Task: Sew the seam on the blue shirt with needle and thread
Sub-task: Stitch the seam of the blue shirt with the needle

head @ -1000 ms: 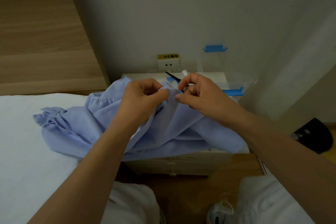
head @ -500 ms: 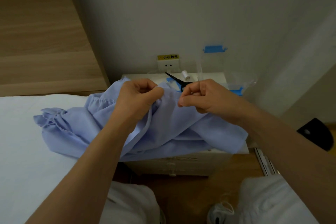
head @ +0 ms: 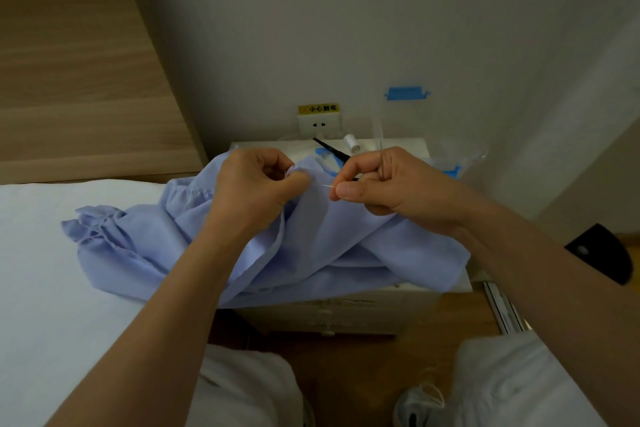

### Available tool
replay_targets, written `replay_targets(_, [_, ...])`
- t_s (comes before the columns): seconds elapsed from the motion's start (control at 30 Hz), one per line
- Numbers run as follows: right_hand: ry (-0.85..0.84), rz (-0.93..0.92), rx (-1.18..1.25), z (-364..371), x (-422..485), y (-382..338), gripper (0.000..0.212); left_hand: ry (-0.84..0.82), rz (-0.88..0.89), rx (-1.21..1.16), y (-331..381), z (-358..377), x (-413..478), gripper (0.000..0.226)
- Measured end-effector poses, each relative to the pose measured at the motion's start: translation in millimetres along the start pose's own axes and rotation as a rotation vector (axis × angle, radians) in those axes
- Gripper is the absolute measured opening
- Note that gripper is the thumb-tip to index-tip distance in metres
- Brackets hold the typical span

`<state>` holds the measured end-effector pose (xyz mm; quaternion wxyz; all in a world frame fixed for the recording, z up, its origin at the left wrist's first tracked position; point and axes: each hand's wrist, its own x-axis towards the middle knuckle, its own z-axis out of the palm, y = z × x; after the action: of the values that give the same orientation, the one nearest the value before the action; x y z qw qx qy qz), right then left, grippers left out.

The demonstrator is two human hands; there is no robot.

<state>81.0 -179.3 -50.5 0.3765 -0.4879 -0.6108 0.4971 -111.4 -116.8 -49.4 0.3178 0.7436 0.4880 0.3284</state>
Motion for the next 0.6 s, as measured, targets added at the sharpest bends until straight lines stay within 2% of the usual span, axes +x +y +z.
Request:
replay_targets(0.13, [0.04, -0.001, 0.006, 1, 1, 1, 0.011, -0.006, -0.022, 0.056, 2, 0, -1, 0.023])
replay_targets(0.33, [0.23, 0.107, 0.035, -2, 7, 9, 0.014, -0.23, -0.402, -0.362, 5, -11, 0, 0.039])
replay_targets(0.4, [0.249, 0.118, 0.046, -2, 9, 10, 0.014, -0.281, -0.426, -0.391, 6, -11, -1, 0.043])
replay_targets(0.53, [0.267, 0.13, 0.071, -1, 10, 11, 0.014, -0.264, -0.411, -0.398, 6, -13, 0, 0.027])
replay_targets(0.6, [0.273, 0.143, 0.069, -1, 11, 12, 0.015, -0.298, -0.372, -0.404, 6, -14, -1, 0.028])
